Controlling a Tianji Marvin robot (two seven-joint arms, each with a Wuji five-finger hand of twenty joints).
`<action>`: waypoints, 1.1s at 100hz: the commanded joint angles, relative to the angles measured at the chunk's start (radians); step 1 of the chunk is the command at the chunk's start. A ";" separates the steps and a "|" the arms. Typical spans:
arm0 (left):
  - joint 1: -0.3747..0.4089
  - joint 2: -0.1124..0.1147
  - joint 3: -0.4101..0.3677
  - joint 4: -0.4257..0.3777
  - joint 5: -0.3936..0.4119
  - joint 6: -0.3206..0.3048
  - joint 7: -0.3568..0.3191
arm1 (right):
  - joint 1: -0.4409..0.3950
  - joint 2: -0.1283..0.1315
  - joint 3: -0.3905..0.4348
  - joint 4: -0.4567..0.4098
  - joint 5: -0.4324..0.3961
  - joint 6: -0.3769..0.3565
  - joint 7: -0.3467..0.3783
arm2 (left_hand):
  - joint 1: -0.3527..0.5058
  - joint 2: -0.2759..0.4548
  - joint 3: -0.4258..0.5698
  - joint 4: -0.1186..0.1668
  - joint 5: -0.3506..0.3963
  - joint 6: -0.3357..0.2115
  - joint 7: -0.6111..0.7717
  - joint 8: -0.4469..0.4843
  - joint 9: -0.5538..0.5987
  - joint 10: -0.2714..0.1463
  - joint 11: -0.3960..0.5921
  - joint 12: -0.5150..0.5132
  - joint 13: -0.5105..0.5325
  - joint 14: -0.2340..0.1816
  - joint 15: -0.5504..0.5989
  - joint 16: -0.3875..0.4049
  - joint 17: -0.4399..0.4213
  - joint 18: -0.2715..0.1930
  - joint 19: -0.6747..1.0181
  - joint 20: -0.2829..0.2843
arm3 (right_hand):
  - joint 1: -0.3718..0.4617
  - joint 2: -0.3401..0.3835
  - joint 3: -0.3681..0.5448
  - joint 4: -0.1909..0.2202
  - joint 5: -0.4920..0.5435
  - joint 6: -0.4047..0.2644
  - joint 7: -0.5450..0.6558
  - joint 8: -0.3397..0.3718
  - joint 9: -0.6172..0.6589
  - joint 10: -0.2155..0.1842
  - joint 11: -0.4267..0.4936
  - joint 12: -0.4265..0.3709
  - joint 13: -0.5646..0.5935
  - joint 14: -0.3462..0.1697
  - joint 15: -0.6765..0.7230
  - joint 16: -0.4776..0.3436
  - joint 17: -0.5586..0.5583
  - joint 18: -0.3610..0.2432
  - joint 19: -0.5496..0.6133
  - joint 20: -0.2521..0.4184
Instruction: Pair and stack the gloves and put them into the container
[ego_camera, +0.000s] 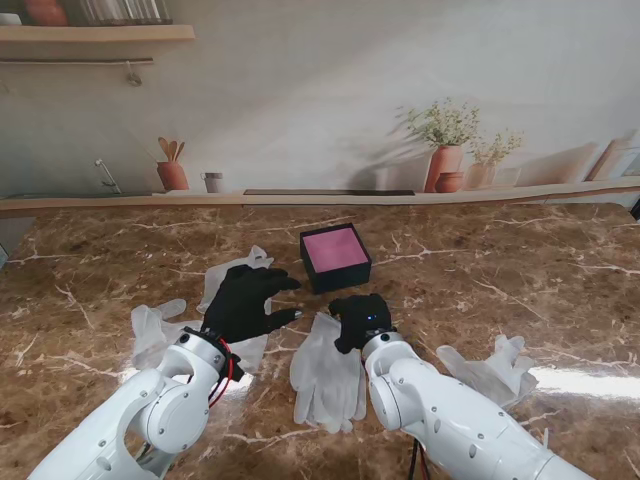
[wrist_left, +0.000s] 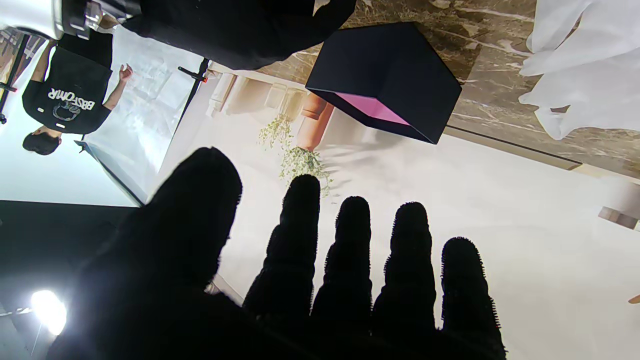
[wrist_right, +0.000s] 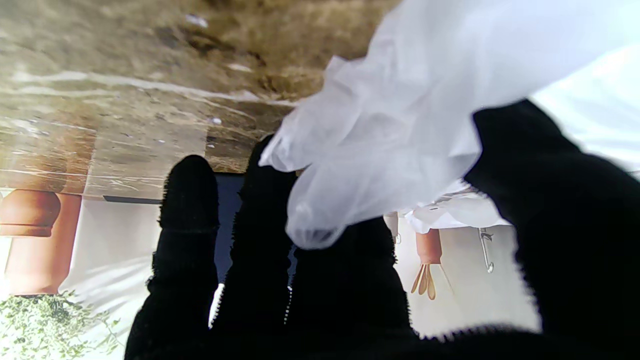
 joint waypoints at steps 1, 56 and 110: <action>0.002 0.000 0.003 0.003 0.000 -0.005 0.008 | -0.015 -0.015 -0.021 0.034 0.019 0.014 0.015 | 0.002 0.041 -0.031 0.028 0.025 -0.018 0.003 -0.001 -0.018 -0.027 -0.020 -0.010 -0.028 -0.045 -0.034 -0.013 -0.018 -0.008 -0.033 -0.011 | 0.009 -0.080 -0.053 -0.050 0.113 -0.084 0.148 0.100 -0.004 -0.040 0.038 0.091 -0.069 -0.018 0.044 0.047 -0.039 0.011 -0.024 0.028; 0.010 0.001 -0.006 -0.003 0.002 -0.009 0.010 | -0.040 -0.059 0.040 0.073 0.144 -0.095 -0.091 | 0.008 0.046 -0.040 0.028 0.063 -0.040 0.036 0.015 -0.014 -0.038 -0.031 -0.017 -0.024 -0.051 -0.039 -0.018 -0.018 -0.001 -0.043 -0.005 | 0.347 -0.070 -0.106 -0.170 0.433 -0.317 0.658 0.715 0.258 0.040 -0.341 -0.309 0.374 0.035 -0.253 -0.242 0.319 0.007 0.145 -0.068; 0.023 -0.002 -0.021 -0.009 -0.003 -0.014 0.022 | -0.092 -0.055 0.191 0.020 0.184 -0.284 -0.153 | 0.013 0.048 -0.045 0.028 0.077 -0.050 0.055 0.025 -0.012 -0.044 -0.036 -0.019 -0.025 -0.059 -0.046 -0.021 -0.019 0.000 -0.068 -0.009 | 0.419 -0.056 -0.084 -0.142 0.238 -0.162 0.452 -0.074 0.306 0.038 -0.260 -0.163 0.391 0.057 -0.066 -0.094 0.340 0.000 0.149 -0.060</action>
